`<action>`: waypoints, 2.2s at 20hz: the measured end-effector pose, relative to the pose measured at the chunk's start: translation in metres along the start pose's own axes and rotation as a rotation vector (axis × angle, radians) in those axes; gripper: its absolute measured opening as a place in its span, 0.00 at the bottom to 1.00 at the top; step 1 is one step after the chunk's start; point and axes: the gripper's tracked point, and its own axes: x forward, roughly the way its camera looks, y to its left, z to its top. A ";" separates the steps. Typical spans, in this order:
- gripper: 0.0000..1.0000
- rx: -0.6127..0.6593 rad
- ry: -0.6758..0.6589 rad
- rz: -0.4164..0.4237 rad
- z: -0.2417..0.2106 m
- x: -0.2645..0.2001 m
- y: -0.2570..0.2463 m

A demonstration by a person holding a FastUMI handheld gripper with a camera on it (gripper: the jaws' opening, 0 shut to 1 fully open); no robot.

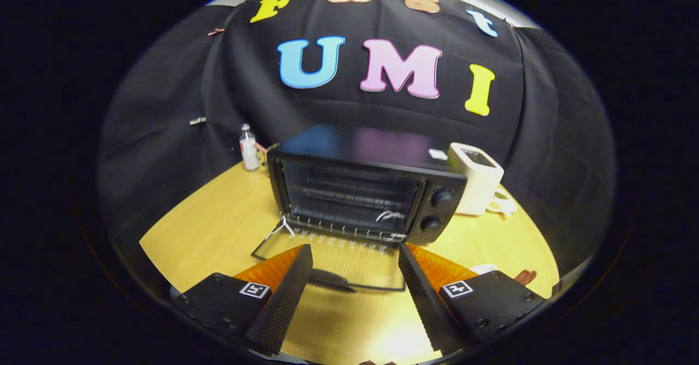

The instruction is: Open the toaster oven, put the food inside, and close the toaster oven door.

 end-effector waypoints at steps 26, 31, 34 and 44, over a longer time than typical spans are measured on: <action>0.99 0.222 0.418 0.214 -0.106 -0.005 -0.254; 0.98 0.281 0.528 0.261 -0.149 -0.009 -0.259; 0.86 0.357 0.561 0.272 -0.159 -0.006 -0.258; 0.30 0.569 0.592 0.304 -0.158 0.001 -0.258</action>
